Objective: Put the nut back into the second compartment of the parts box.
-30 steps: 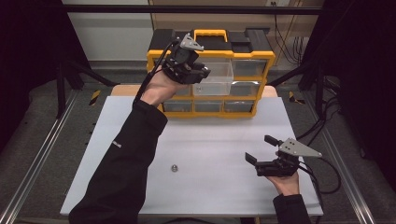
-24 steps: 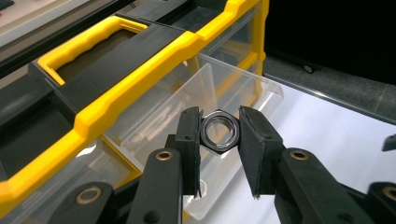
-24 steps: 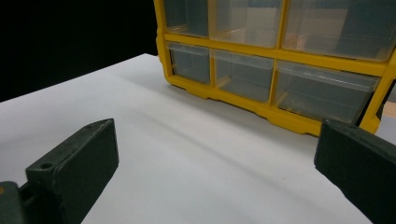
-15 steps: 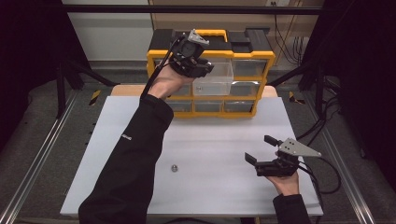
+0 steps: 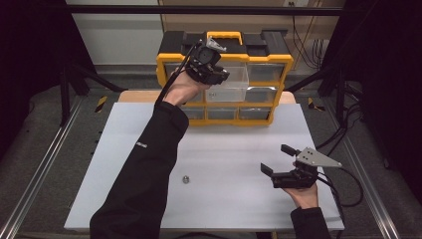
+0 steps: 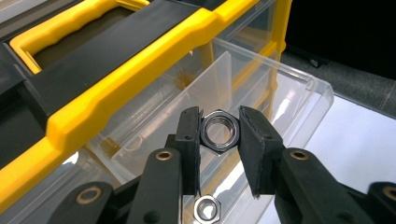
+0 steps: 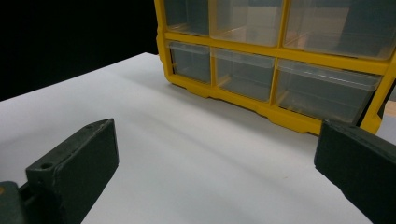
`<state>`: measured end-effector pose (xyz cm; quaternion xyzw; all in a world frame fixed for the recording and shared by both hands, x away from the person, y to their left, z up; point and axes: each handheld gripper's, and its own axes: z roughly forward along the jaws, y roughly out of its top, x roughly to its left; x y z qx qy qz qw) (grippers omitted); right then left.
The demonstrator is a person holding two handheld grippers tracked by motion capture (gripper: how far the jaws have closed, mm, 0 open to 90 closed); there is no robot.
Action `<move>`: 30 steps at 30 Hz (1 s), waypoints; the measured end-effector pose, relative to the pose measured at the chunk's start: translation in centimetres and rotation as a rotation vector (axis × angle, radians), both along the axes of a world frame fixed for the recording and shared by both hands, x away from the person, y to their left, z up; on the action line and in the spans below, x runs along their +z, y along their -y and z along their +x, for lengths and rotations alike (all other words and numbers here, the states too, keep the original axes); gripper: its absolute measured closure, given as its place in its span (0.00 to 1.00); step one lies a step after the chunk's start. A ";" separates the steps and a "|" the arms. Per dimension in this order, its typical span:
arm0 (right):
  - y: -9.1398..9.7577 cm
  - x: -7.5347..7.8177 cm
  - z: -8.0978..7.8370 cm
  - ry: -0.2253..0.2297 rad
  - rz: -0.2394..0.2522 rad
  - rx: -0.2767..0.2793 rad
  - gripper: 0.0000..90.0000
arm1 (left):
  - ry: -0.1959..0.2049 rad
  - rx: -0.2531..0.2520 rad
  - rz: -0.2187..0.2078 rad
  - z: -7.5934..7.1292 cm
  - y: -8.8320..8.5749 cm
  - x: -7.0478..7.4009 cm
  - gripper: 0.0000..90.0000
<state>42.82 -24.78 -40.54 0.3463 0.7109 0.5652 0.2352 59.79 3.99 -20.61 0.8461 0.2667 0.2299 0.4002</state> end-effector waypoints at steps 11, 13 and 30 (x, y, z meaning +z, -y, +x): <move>-0.1 0.0 0.0 -0.006 0.001 0.002 0.00 | -0.021 0.003 0.016 0.6 0.3 -0.4 0.77; -0.1 -0.1 0.1 -0.002 0.001 0.003 0.00 | -0.028 0.000 0.015 0.7 0.3 -0.3 0.77; -0.1 0.0 0.0 -0.007 0.002 0.002 0.00 | 0.002 0.016 -0.074 -1.1 -1.5 1.4 0.52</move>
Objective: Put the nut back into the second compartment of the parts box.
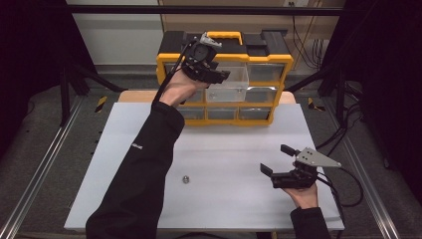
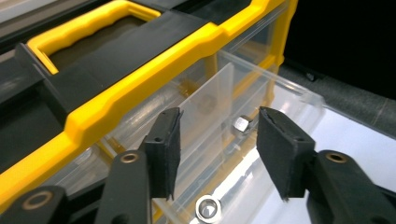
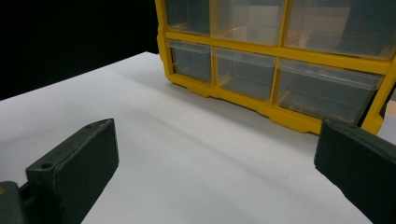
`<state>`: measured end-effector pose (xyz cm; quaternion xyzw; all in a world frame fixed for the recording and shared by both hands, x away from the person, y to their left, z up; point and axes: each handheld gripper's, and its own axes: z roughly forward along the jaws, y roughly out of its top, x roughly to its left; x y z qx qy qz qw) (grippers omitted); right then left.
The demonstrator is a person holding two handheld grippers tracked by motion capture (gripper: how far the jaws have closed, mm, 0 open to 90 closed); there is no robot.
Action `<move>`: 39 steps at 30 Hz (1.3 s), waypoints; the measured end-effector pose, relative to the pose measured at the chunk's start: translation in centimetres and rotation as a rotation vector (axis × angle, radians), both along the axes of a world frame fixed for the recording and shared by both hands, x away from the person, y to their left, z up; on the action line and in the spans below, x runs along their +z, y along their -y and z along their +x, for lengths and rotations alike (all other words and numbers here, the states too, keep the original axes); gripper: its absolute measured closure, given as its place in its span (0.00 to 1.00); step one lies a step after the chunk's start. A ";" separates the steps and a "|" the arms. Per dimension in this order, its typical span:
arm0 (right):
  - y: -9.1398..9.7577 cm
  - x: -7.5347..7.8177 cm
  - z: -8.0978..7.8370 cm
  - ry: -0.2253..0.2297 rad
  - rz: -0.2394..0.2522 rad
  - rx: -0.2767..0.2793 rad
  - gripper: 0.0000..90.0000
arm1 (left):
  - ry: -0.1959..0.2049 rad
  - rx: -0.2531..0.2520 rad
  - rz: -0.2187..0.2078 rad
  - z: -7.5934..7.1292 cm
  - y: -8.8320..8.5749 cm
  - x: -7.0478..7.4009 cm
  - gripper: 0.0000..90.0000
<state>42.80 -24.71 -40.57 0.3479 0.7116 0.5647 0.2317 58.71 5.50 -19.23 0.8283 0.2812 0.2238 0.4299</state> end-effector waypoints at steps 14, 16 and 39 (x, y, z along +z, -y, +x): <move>0.0 0.0 0.0 0.004 -0.002 -0.004 0.00 | -0.003 -0.054 -0.066 -3.9 -3.9 0.1 0.14; 0.0 0.0 0.0 0.000 -0.003 -0.005 0.00 | 0.011 -0.067 -0.056 -4.6 -4.7 0.0 0.12; -0.1 -0.1 0.1 -0.005 -0.014 -0.011 0.00 | 0.079 -0.039 -0.091 -9.7 -10.8 -4.1 0.09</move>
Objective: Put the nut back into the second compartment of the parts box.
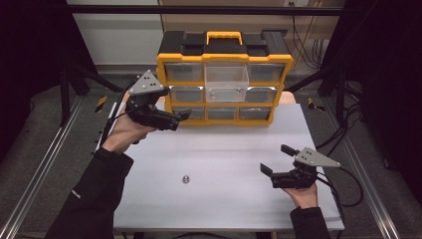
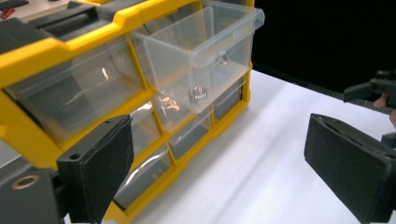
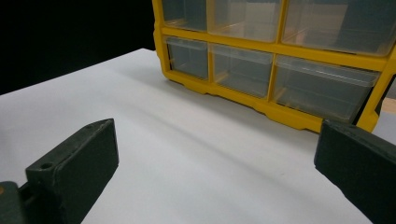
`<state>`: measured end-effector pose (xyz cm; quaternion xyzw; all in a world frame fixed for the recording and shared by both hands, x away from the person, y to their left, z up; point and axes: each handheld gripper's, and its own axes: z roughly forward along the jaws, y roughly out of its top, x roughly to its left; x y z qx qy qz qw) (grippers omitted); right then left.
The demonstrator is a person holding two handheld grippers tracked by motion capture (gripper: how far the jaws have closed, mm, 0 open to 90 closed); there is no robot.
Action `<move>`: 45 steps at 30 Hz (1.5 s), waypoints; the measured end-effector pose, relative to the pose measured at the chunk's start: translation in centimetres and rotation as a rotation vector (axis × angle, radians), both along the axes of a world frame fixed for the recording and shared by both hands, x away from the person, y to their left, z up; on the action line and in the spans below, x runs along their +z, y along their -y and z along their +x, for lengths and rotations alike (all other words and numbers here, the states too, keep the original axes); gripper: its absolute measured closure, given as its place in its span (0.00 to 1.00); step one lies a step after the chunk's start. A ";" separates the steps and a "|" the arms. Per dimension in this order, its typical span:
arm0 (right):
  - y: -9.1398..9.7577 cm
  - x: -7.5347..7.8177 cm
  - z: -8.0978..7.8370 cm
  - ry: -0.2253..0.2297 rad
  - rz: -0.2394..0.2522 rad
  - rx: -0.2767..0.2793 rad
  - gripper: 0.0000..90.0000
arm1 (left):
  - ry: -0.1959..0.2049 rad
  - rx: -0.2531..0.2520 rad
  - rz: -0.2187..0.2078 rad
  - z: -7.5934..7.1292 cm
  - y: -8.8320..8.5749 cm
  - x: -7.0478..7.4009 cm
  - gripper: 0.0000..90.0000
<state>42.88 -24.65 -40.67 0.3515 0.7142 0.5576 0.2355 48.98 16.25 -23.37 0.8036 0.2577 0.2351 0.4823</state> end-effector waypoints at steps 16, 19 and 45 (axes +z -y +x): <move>-0.1 -0.1 0.1 -0.003 -0.001 0.001 0.00 | -0.017 0.012 0.019 -2.5 -2.4 -3.9 0.07; -0.1 -0.1 0.1 -0.004 -0.004 0.001 0.00 | -0.014 0.016 0.021 -3.0 -2.5 -4.6 0.07; -0.1 -0.1 0.1 -0.006 -0.006 0.001 0.00 | -0.132 0.000 0.105 -3.8 -2.3 -13.3 0.06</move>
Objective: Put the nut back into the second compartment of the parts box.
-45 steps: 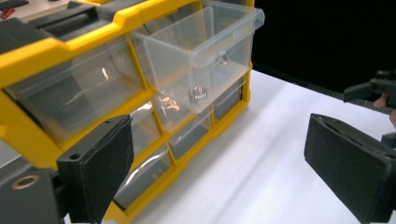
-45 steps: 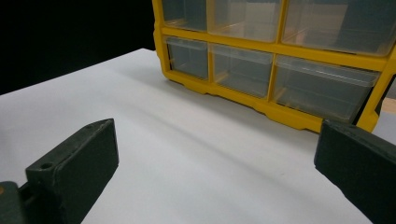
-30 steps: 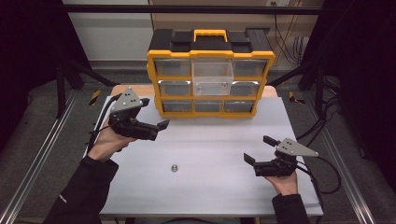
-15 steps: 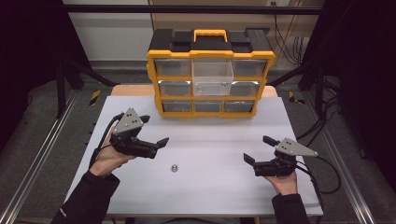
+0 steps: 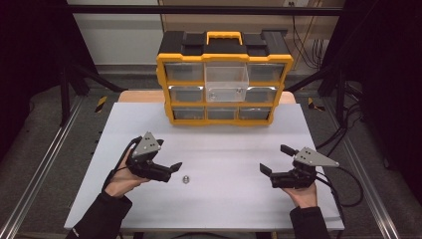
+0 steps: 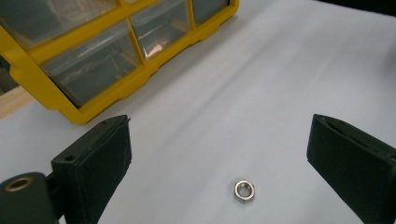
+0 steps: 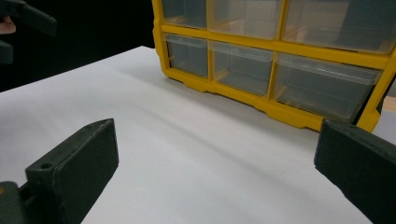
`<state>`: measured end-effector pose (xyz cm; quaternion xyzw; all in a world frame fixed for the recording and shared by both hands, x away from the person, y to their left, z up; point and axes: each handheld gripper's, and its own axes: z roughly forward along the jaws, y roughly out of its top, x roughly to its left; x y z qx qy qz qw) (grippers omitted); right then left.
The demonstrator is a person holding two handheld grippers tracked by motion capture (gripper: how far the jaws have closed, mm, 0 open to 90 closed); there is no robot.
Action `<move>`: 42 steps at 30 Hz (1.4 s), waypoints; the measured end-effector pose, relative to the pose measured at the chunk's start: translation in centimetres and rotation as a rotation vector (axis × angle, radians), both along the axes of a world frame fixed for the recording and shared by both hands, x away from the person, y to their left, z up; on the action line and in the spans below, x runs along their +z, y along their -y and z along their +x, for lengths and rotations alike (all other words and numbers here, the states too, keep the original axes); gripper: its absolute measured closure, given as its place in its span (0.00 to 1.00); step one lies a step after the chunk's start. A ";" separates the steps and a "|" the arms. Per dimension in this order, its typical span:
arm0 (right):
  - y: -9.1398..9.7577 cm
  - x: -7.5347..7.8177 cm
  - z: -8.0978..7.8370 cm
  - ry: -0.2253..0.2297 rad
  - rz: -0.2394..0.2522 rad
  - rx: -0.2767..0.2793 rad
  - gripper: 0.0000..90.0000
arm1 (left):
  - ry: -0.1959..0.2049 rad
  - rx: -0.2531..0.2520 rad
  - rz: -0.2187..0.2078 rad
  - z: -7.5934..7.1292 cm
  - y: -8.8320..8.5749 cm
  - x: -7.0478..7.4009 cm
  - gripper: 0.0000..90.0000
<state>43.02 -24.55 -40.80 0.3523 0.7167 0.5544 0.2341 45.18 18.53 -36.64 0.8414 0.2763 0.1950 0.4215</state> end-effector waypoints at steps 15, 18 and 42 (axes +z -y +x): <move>0.1 0.1 -0.1 0.007 0.005 -0.002 0.00 | -0.082 -0.010 0.093 0.8 1.7 -3.5 0.05; 0.1 0.1 -0.1 0.008 0.003 0.000 0.00 | -0.101 -0.006 0.104 1.1 1.8 -4.1 0.06; 0.0 0.1 -0.2 0.002 0.003 0.000 0.00 | -0.193 0.016 0.229 1.6 3.9 -8.4 0.13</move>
